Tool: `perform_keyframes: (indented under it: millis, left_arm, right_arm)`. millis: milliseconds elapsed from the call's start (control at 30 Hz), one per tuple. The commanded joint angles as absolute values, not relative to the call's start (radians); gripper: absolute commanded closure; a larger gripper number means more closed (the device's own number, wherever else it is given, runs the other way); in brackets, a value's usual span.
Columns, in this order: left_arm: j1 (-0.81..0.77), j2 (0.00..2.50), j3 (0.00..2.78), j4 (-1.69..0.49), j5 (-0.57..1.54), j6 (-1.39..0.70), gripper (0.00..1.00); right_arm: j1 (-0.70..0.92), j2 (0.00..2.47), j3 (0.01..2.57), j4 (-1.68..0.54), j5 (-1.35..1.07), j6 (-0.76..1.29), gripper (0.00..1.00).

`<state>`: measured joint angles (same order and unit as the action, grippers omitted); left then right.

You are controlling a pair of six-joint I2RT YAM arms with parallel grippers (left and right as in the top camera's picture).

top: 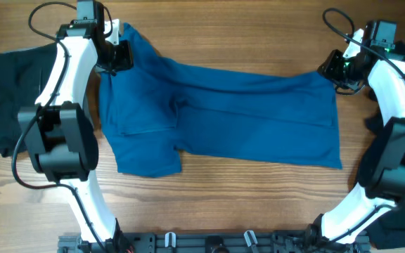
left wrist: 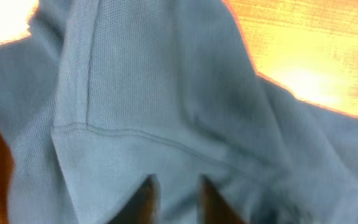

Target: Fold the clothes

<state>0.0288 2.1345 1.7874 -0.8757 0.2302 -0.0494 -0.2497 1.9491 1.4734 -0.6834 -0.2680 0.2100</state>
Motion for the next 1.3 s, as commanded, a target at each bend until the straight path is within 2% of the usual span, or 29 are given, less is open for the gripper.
perform_keyframes:
  millis: [0,133,267,333,400,433,467,600,633,667,733,867,900,933,1000,1033,1067,1100,1133,1167,1200,1233,1267]
  left_arm:
    - [0.053,2.189,1.799,-0.728,0.200,-0.030,0.54]
    - [0.065,2.203,1.799,-0.567,0.200,-0.030,0.47]
    - [0.065,2.270,1.799,-0.543,0.201,-0.030,0.47]
    - [0.065,2.308,1.799,-0.551,0.201,-0.030,0.54]
    - [0.065,2.327,1.799,-0.549,0.200,-0.030,0.54]
    - [0.065,2.336,1.799,-0.547,0.200,-0.030,0.56]
    - [0.065,2.344,1.799,-0.549,0.199,-0.030,0.57]
    - [0.065,2.357,1.799,-0.550,0.168,-0.030,0.56]
    - [0.065,2.357,1.799,-0.549,0.156,-0.030,0.43]
    - [0.065,2.357,1.799,-0.549,0.155,-0.030,0.34]
    - [0.065,2.357,1.799,-0.546,0.155,-0.030,0.22]
    - [0.065,2.357,1.799,-0.541,0.155,-0.030,0.19]
    - [0.065,2.357,1.799,-0.541,0.155,-0.030,0.17]
    - [0.065,2.355,1.800,-0.539,0.157,-0.030,0.15]
    - [0.065,2.302,1.826,-0.546,0.174,-0.030,0.14]
    - [0.065,2.257,1.845,-0.546,0.175,-0.029,0.16]
    - [0.065,2.220,1.858,-0.546,0.175,-0.029,0.21]
    - [0.062,2.174,1.861,-0.553,0.188,-0.029,0.36]
    - [0.054,2.128,1.861,-0.594,0.240,-0.030,0.57]
    - [0.044,2.114,1.861,-0.659,0.259,-0.030,0.80]
    - [0.033,2.113,1.861,-0.730,0.264,-0.030,0.91]
    - [0.014,2.123,1.861,-0.835,0.266,-0.028,0.96]
    - [-0.001,2.130,1.855,-0.888,0.277,0.009,0.96]
  right_arm:
    - [-0.255,2.029,1.464,-0.598,-0.176,0.104,0.46]
    - [-0.255,2.106,1.464,-0.499,-0.160,0.104,0.38]
    - [-0.257,2.184,1.464,-0.479,-0.164,0.104,0.36]
    - [-0.257,2.202,1.464,-0.485,-0.164,0.104,0.51]
    - [-0.258,2.209,1.464,-0.482,-0.164,0.105,0.75]
    - [-0.260,2.208,1.465,-0.479,-0.165,0.110,0.91]
    - [-0.263,2.208,1.469,-0.481,-0.164,0.142,0.96]
    - [-0.318,2.189,1.474,-0.472,-0.269,0.324,0.96]
    - [-0.331,2.188,1.474,-0.468,-0.287,0.362,0.96]
    - [-0.342,2.188,1.474,-0.468,-0.289,0.381,0.96]
    - [-0.352,2.188,1.474,-0.468,-0.289,0.380,0.96]
    - [-0.374,2.188,1.474,-0.457,-0.290,0.368,0.96]
    - [-0.377,2.188,1.474,-0.458,-0.297,0.368,0.87]
    - [-0.380,2.186,1.474,-0.456,-0.318,0.364,0.53]
    - [-0.385,2.168,1.475,-0.451,-0.408,0.274,0.55]
    - [-0.387,2.148,1.475,-0.453,-0.417,0.262,0.56]
    - [-0.388,2.119,1.475,-0.459,-0.416,0.262,0.57]
    - [-0.389,2.075,1.475,-0.469,-0.420,0.262,0.56]
    - [-0.389,2.013,1.475,-0.500,-0.444,0.265,0.57]
    - [-0.388,1.968,1.475,-0.537,-0.485,0.265,0.66]
    - [-0.384,1.938,1.475,-0.569,-0.524,0.265,0.76]
    - [-0.370,1.903,1.475,-0.641,-0.575,0.263,0.88]
    - [-0.357,1.893,1.475,-0.681,-0.578,0.262,0.94]
